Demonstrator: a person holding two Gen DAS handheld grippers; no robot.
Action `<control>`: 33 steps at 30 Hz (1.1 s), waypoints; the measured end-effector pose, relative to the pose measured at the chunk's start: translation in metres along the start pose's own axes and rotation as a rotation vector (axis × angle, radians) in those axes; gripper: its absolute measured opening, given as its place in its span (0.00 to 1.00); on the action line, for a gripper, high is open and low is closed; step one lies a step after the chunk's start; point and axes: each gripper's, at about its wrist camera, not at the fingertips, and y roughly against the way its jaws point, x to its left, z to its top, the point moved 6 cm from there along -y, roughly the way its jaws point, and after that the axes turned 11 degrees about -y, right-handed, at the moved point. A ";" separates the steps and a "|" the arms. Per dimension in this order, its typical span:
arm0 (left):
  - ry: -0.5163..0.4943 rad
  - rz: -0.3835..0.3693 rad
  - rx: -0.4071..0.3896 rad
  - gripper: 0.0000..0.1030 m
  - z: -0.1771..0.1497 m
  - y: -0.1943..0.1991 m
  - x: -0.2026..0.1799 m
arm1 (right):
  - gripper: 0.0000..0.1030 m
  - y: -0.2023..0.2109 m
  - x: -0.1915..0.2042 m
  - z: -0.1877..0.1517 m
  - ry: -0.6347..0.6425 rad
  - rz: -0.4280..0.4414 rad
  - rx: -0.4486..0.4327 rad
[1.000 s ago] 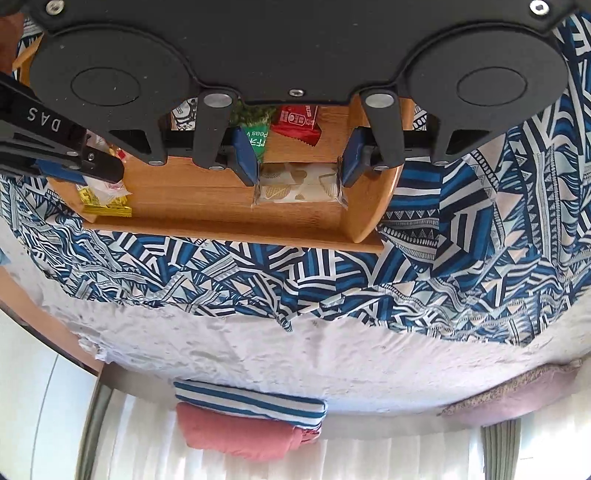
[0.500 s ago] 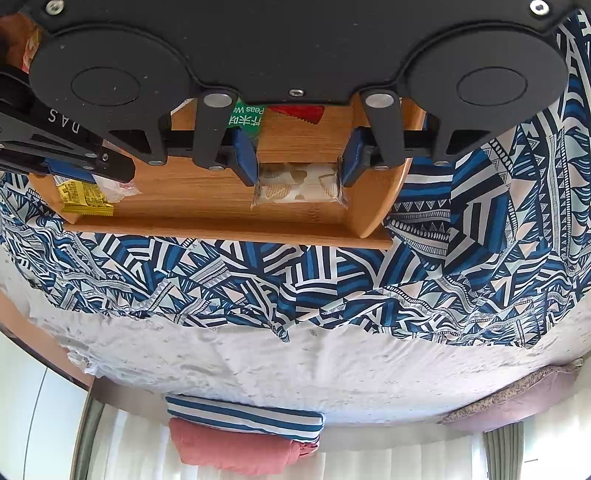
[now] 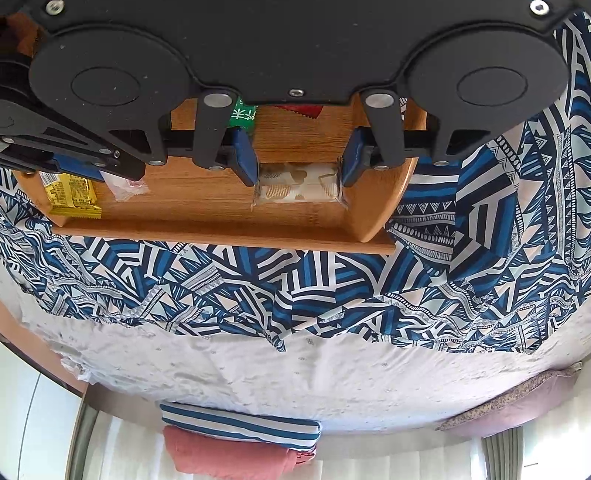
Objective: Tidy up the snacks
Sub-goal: 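Lower both held packets into the tray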
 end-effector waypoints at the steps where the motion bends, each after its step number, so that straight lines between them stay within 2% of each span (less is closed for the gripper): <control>1: -0.002 -0.001 0.004 0.46 0.000 -0.001 0.000 | 0.36 -0.001 0.000 0.000 0.002 0.000 0.001; 25: 0.000 0.000 0.041 0.46 -0.004 -0.012 0.003 | 0.36 -0.015 0.010 0.000 0.039 0.015 -0.010; 30: -0.004 0.000 0.044 0.46 -0.004 -0.012 0.002 | 0.40 -0.017 0.008 0.001 0.057 0.004 -0.022; 33: -0.006 -0.001 0.045 0.47 -0.004 -0.013 0.001 | 0.47 -0.016 0.006 0.001 0.049 0.023 -0.019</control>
